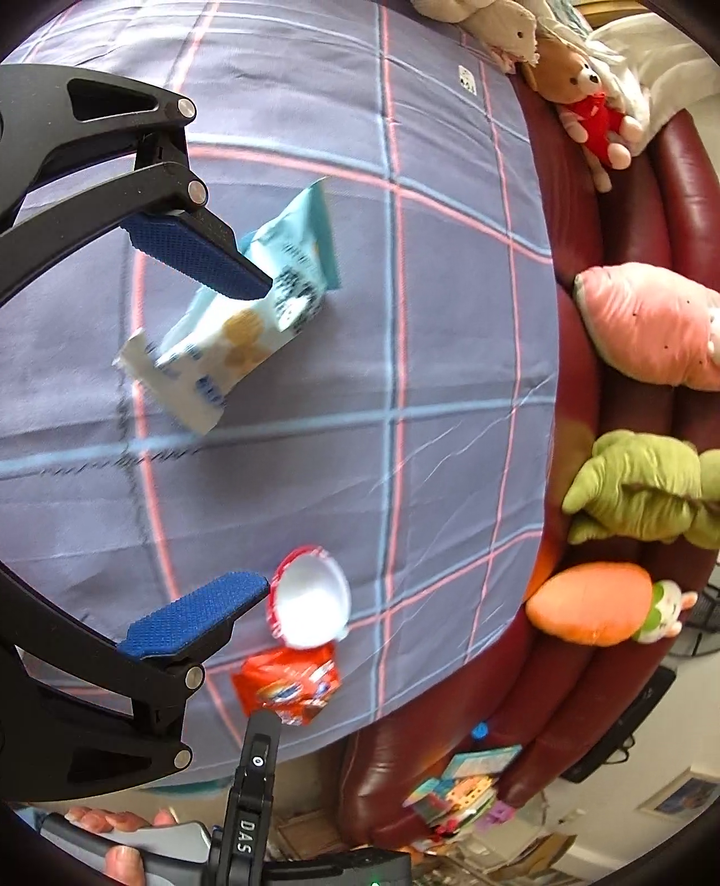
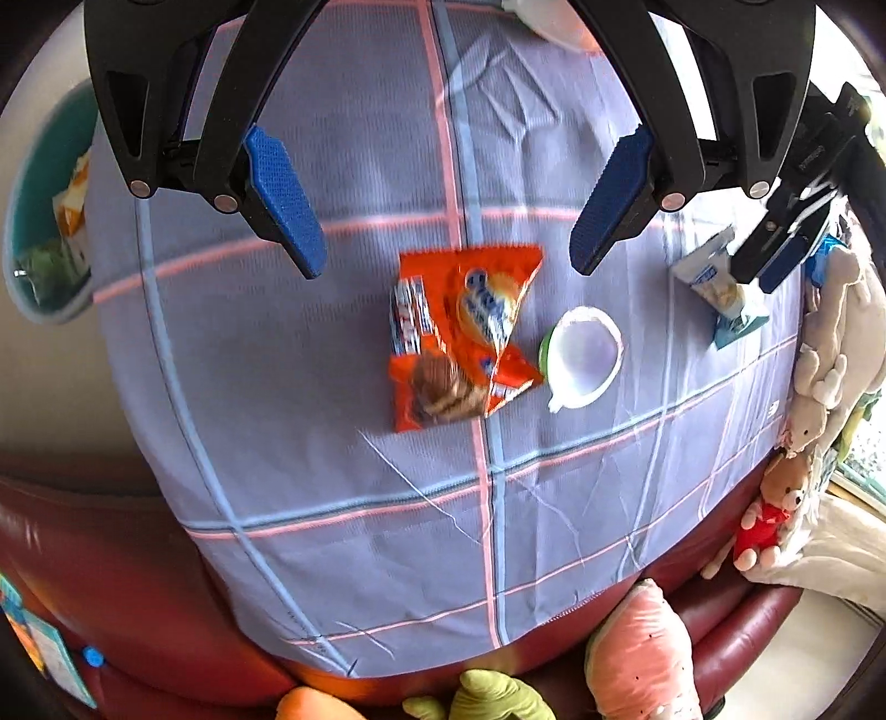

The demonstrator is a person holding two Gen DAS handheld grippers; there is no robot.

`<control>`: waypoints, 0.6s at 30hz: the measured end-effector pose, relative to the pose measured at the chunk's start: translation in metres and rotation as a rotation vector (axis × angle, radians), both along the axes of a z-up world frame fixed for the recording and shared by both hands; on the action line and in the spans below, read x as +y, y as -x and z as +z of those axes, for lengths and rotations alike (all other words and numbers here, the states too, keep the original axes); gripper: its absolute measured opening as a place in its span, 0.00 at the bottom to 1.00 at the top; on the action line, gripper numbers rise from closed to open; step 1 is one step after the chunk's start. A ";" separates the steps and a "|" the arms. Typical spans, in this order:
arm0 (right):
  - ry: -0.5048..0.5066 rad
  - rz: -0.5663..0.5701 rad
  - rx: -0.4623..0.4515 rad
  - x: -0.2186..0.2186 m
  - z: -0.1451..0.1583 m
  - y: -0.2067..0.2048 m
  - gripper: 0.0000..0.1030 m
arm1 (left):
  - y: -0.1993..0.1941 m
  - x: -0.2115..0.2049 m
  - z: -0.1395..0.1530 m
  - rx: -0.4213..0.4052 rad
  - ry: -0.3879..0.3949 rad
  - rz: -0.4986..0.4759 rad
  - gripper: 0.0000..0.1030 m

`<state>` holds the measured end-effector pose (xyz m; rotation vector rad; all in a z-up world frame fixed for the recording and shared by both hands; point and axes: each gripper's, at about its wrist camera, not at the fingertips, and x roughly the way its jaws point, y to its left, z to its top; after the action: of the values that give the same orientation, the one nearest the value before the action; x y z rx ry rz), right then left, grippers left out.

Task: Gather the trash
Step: 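Grasp the orange Ovaltine packet with the right tool while the left grasps the light-blue snack bar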

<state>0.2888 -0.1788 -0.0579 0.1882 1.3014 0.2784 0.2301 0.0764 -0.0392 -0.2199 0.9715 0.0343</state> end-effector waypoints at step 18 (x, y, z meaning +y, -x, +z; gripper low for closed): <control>0.014 0.045 -0.025 0.012 -0.021 0.003 0.43 | -0.003 0.031 -0.030 0.042 0.001 0.112 0.96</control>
<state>0.2862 -0.1672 -0.0786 0.1433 1.2833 0.3097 0.2332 0.1072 -0.0695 -0.2753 1.0003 0.1419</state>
